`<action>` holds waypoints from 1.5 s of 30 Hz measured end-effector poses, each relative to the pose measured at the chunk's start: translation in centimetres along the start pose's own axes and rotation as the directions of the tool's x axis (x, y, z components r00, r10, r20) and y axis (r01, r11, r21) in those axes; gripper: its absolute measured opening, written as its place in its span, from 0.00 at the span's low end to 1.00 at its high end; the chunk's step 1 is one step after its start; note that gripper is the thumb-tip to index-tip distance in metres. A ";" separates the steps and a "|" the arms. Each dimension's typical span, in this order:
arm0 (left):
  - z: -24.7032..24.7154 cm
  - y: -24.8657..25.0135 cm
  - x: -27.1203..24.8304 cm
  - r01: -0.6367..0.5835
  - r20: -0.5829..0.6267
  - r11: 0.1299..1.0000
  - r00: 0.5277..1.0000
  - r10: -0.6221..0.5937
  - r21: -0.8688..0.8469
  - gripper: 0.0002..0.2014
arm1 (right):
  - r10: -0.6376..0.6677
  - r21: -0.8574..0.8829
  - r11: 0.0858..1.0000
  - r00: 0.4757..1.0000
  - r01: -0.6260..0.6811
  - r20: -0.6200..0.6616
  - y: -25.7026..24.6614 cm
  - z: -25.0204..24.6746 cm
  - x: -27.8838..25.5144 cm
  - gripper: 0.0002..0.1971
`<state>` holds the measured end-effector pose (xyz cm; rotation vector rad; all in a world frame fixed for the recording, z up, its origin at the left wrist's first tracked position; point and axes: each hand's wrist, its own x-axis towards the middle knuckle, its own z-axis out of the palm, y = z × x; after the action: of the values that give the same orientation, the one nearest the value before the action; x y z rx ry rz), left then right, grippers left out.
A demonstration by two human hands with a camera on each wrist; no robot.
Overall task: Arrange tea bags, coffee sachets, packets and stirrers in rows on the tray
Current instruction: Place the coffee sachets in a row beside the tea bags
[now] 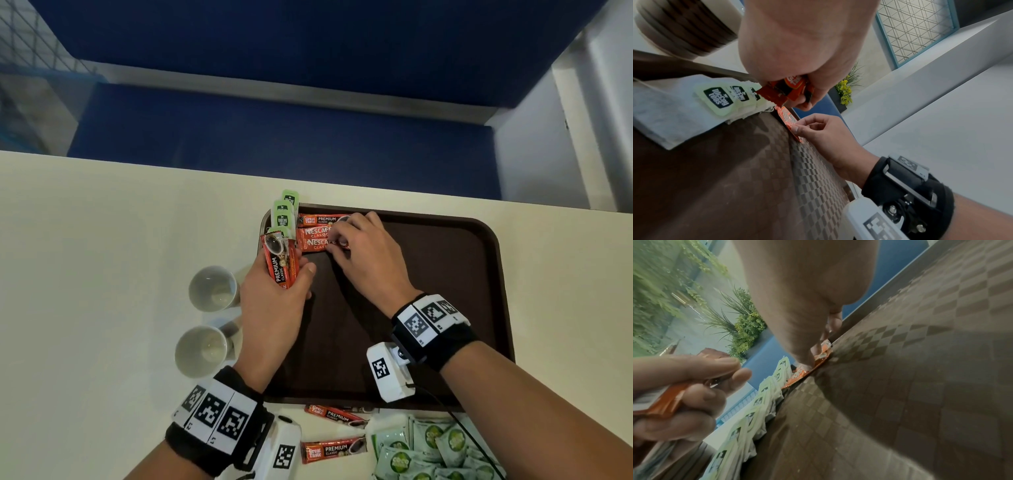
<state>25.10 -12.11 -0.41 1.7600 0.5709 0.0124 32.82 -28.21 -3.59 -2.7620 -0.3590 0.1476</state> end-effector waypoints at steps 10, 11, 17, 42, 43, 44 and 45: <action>-0.2 0.0 0.3 -0.014 0.007 1.000 1.000 0.014 0.022 0.17 | -0.067 0.054 0.996 0.997 0.069 -0.043 0.2 -0.1 0.2 0.14; -0.2 0.0 0.3 -0.013 0.009 1.000 1.000 0.013 0.021 0.17 | -0.083 0.035 0.996 0.996 0.085 -0.041 0.3 0.0 0.2 0.14; -0.2 -0.2 0.1 -0.004 0.015 1.000 1.000 0.003 0.010 0.12 | -0.097 -0.031 0.995 0.994 0.096 -0.041 0.7 0.4 0.1 0.15; -0.1 0.4 0.5 -0.013 0.080 0.999 0.997 0.009 0.051 0.15 | 0.306 0.450 0.859 0.950 -0.245 -0.068 1.9 0.2 -0.8 0.17; 0.0 0.4 0.5 -0.014 0.081 0.999 0.997 0.010 0.050 0.15 | 0.306 0.457 0.855 0.950 -0.246 -0.061 1.7 0.1 -0.8 0.17; 0.0 0.5 0.6 -0.015 0.080 0.999 0.997 0.011 0.051 0.15 | 0.302 0.456 0.856 0.952 -0.245 -0.055 1.6 0.1 -0.7 0.17; 0.1 0.5 0.6 -0.016 0.080 0.998 0.997 0.012 0.053 0.15 | 0.296 0.453 0.858 0.954 -0.242 -0.052 1.6 0.1 -0.7 0.17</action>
<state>25.82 -12.04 -0.10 1.8082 0.5051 -0.0641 32.54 -29.81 -4.20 -2.3357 0.0934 0.1147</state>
